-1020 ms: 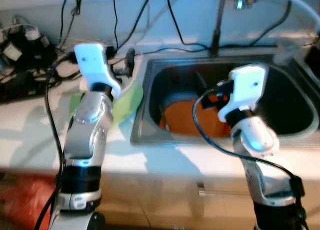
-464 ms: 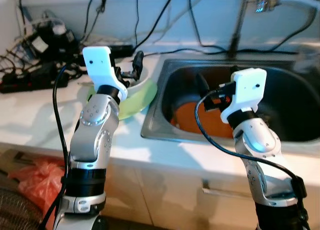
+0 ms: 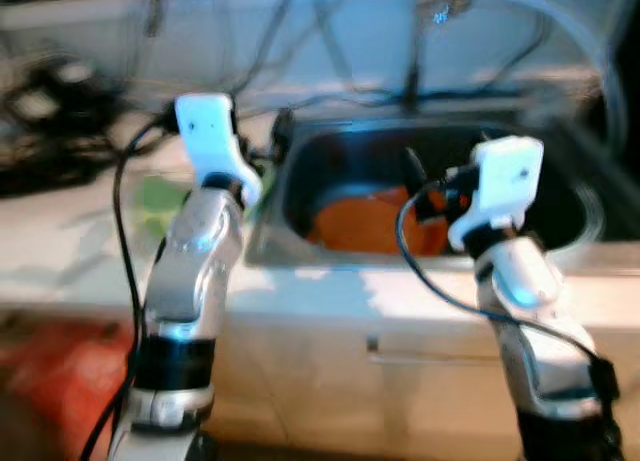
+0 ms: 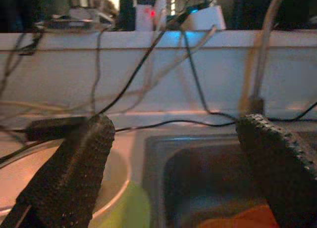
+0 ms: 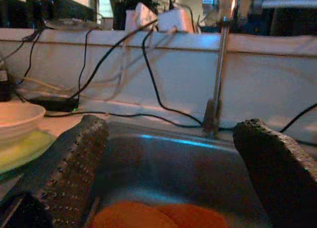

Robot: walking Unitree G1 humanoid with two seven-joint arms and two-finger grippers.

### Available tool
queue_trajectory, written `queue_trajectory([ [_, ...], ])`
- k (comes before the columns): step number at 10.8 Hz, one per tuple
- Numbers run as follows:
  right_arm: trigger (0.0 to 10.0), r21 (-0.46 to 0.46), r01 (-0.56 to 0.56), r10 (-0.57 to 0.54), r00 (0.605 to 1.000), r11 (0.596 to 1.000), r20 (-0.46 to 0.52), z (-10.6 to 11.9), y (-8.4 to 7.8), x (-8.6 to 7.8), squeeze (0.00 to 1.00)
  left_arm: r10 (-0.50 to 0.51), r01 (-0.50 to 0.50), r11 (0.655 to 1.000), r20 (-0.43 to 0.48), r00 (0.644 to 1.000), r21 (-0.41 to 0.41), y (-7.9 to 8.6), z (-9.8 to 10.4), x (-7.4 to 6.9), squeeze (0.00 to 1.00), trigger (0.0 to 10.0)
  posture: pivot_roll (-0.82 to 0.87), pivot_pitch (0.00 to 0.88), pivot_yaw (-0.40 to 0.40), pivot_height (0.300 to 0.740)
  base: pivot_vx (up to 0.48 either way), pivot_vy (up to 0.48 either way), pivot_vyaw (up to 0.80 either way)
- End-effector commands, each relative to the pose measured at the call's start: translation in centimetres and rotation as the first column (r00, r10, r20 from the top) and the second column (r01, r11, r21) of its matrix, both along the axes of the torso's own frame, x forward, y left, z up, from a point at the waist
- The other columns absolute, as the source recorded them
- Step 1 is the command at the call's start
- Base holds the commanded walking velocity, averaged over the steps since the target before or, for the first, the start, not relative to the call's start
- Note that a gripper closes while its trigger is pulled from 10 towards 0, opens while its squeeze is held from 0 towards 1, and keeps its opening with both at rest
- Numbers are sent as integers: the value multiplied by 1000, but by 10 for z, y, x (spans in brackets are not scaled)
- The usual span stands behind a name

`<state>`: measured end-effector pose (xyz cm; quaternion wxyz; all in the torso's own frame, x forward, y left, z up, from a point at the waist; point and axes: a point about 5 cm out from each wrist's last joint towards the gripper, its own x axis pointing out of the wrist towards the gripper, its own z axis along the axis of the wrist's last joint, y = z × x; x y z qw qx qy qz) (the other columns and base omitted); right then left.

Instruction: Kitchen organization

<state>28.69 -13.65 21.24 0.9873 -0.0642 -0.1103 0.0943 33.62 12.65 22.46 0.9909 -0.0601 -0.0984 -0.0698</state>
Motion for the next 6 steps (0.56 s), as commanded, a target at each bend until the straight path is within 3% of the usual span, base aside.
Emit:
queue_trajectory([
  [1,10000,2,-20,20,1000,1000,3,2,3,-2,0,55,-55,998,-17,998,19,10,-4,3,0,10000,-86,0,103,740,0,0,0],
  [6,10000,-13,-28,28,1000,1000,-7,0,0,-5,0,102,-102,995,-26,994,13,17,-5,8,0,10000,-93,0,104,740,0,0,0],
])
